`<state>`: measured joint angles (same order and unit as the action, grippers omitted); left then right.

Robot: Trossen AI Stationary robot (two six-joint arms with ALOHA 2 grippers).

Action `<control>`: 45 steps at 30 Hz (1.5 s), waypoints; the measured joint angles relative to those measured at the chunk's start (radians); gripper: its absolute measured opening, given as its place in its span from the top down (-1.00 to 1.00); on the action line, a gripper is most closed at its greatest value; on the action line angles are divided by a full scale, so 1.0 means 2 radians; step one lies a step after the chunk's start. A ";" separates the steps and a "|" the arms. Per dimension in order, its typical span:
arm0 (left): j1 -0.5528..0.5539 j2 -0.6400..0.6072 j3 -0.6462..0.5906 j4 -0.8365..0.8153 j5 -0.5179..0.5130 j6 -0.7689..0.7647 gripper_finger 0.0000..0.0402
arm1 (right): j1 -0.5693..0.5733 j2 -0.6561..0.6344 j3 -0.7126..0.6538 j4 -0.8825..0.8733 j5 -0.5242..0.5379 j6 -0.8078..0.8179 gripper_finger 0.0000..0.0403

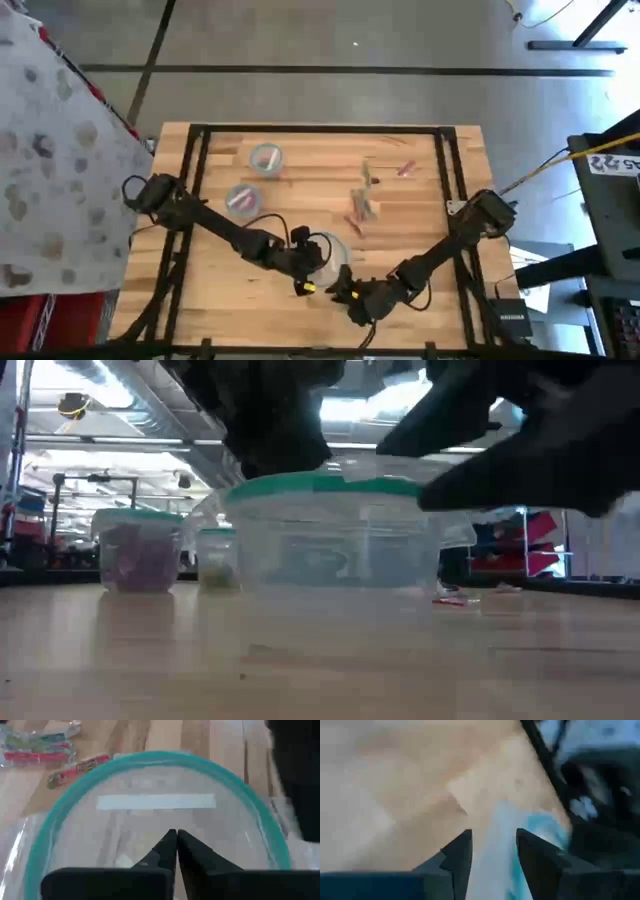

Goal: Sort candy
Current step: Open the large transparent bin

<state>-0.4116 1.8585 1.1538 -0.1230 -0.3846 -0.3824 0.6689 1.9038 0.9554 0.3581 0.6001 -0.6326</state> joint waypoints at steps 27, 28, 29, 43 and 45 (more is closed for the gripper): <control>-0.054 -0.071 0.083 -0.140 -0.150 0.063 1.00 | -0.004 -0.001 0.045 0.007 0.077 0.028 0.95; -0.060 -0.077 0.088 -0.146 -0.166 0.065 1.00 | -0.004 -0.001 0.052 0.007 0.091 0.015 0.95; -0.066 -0.085 0.091 -0.150 -0.184 0.068 1.00 | -0.004 -0.001 0.059 0.007 0.108 0.001 0.96; -0.154 -0.123 0.090 -0.247 -0.327 -0.039 1.00 | -0.106 -0.058 0.081 -0.012 0.186 -0.106 0.96; -0.162 -0.122 0.088 -0.268 -0.329 -0.071 1.00 | -0.141 -0.058 0.081 -0.028 0.136 -0.097 0.97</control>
<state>-0.7353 1.6137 1.3295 -0.6583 -1.0426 -0.5253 0.3875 1.7870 1.1172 0.3029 0.8719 -0.8273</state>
